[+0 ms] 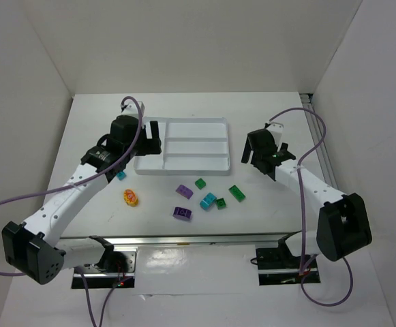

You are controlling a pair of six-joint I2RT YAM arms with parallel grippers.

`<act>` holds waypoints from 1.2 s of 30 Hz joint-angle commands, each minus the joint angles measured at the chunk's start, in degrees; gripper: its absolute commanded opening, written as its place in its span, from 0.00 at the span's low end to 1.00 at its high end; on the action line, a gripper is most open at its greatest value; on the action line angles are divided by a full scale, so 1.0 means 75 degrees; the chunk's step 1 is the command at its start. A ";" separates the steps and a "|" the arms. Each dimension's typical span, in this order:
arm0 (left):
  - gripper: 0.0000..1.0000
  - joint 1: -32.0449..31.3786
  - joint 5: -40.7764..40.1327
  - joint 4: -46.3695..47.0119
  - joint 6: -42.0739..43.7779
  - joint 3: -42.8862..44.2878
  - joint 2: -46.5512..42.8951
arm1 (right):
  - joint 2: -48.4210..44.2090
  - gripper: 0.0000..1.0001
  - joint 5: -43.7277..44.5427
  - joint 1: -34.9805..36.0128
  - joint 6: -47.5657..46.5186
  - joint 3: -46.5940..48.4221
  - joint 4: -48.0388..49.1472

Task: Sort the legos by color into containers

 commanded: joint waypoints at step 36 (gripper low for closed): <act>1.00 -0.0028 0.0579 -0.0285 -0.0027 0.0563 0.0408 | 0.0791 0.88 -0.2477 0.1654 -0.0339 -0.0830 -0.0469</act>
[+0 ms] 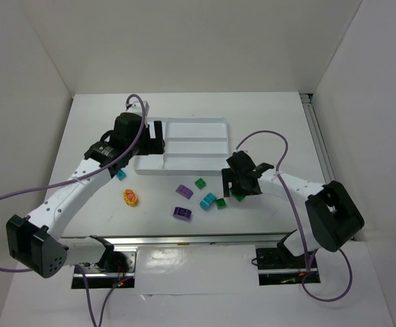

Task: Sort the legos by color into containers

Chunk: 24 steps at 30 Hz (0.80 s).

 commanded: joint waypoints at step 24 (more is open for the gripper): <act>1.00 0.0041 -0.0796 -0.0505 -0.0657 0.0271 0.0401 | 0.0212 0.16 0.1315 0.0025 -0.0387 0.2793 -0.0563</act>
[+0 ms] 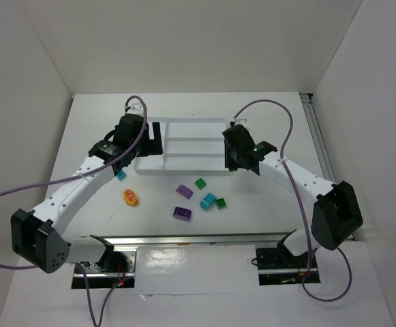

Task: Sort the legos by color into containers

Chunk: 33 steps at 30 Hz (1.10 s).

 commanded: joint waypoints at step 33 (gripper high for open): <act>0.99 0.0039 0.0446 -0.0595 -0.0826 -0.0171 -0.0087 | 0.2881 0.24 -0.0995 0.0482 -0.0298 0.2411 0.1110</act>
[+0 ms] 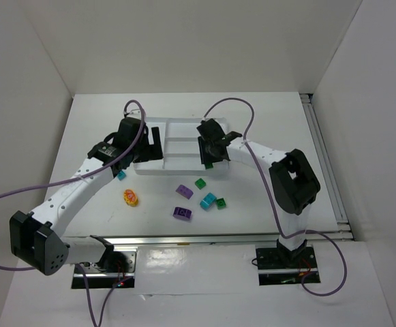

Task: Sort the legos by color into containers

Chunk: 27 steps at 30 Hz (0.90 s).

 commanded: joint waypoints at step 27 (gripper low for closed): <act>0.99 0.0259 0.0281 -0.0056 -0.0311 0.0215 0.0381 | -0.4429 0.82 0.0407 0.1826 0.1358 -0.3837 -0.0945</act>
